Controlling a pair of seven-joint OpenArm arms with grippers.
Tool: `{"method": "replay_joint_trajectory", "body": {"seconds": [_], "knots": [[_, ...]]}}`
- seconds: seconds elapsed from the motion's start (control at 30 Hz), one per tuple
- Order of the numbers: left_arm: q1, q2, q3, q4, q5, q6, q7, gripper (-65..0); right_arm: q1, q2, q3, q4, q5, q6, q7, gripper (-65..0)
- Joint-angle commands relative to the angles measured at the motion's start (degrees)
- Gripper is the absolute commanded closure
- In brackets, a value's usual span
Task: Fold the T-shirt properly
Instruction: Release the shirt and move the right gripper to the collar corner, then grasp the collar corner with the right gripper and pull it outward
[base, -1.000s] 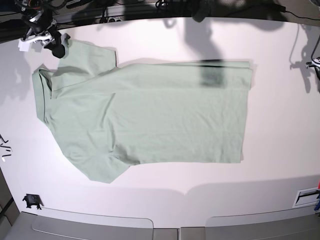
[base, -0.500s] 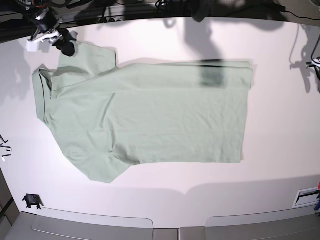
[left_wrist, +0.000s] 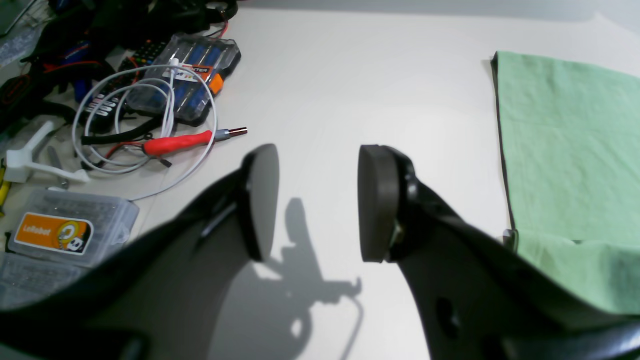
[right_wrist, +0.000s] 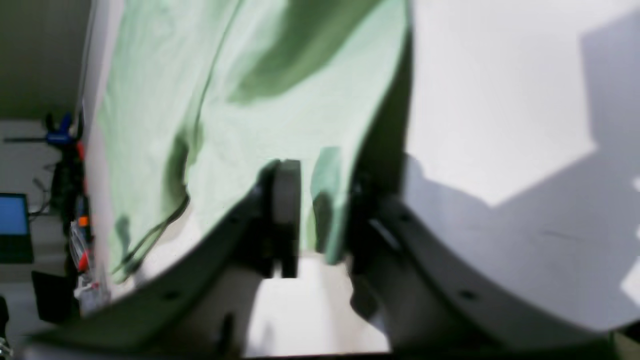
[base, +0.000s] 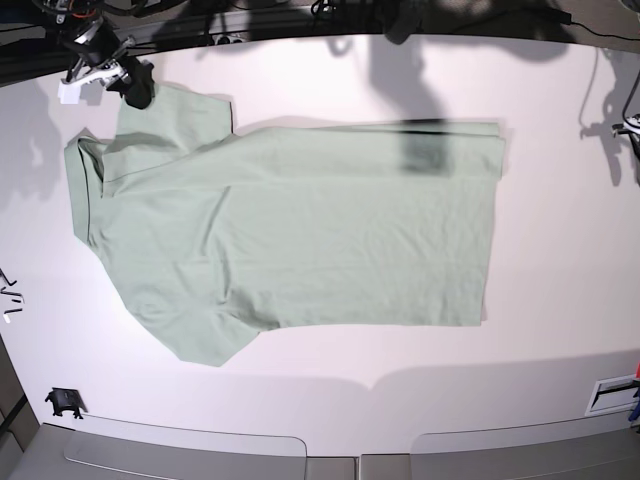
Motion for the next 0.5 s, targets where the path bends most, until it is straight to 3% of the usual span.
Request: {"method": "replay_joint_trajectory", "body": {"seconds": [0.0,0.1,0.23,0.33,0.47], "knots": [[0.2,-1.11,-0.42,0.96,-0.74,0.07,-1.36,-23.9,-0.15,0.81,0.26,0.76,0.63,0.39,0.72,-6.2],[0.2,-1.11,-0.42,0.96,-0.74,0.07,-1.36,-23.9,-0.15,0.81,0.26,0.76,0.72,0.42,0.7,0.0],[0.2,-1.11,-0.42,0.96,-0.74,0.07,-1.36,-23.9,0.07,0.83,0.26,0.76,4.57,0.63,0.66,0.0],[0.2,-1.11,-0.42,0.96,-0.74,0.07,-1.36,-23.9,1.27,0.83,0.26,0.76,6.91,3.36,-0.15,0.0],[0.2,-1.11,-0.42,0.96,-0.72,0.07,-1.36,-23.9,4.37,0.83,0.26,0.76,11.89,3.36,-2.23,0.0]]}}
